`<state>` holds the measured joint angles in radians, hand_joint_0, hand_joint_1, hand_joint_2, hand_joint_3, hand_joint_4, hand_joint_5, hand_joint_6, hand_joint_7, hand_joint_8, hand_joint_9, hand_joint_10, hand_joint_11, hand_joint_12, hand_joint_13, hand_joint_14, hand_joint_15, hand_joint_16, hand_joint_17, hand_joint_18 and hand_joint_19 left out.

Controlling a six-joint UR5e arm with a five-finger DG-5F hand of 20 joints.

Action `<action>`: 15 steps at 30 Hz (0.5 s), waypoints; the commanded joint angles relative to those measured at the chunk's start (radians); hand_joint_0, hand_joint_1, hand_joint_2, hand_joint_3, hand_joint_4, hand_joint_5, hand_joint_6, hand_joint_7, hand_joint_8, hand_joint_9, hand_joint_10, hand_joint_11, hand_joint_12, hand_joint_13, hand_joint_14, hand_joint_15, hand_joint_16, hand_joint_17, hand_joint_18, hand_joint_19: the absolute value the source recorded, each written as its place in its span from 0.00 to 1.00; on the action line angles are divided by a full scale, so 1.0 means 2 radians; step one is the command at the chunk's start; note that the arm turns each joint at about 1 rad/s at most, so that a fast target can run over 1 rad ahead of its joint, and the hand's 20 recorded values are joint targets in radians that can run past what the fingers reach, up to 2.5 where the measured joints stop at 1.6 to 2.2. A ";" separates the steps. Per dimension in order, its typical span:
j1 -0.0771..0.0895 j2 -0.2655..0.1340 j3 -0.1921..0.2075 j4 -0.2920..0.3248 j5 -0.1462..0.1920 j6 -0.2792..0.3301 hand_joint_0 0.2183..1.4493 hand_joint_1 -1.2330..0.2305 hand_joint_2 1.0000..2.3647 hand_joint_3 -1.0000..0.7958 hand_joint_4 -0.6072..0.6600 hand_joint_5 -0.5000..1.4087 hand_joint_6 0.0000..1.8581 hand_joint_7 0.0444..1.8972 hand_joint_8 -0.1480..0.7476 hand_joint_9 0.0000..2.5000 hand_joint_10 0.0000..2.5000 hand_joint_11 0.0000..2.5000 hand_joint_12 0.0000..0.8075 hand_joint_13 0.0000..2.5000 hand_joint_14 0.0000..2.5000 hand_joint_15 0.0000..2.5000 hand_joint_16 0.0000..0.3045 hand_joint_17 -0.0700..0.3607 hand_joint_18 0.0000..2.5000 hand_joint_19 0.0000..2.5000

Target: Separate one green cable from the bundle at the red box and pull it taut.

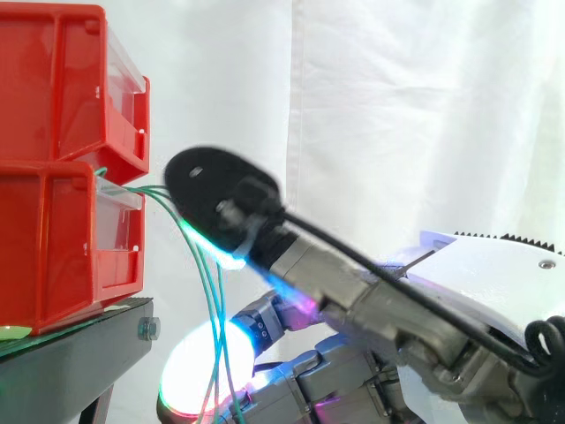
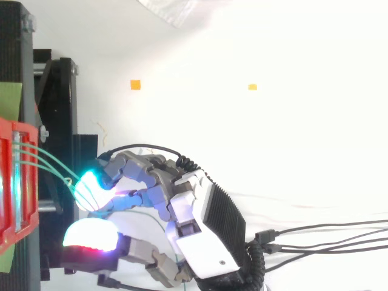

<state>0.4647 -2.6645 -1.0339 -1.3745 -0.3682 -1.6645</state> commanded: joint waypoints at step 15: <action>0.001 0.000 0.000 0.008 0.000 -0.001 0.34 0.38 0.01 0.36 0.66 0.24 0.47 0.69 0.49 0.56 0.01 0.30 0.45 0.38 0.01 0.25 0.16 0.42 0.29 0.28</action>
<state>0.4651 -2.6645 -1.0342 -1.3624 -0.3681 -1.6669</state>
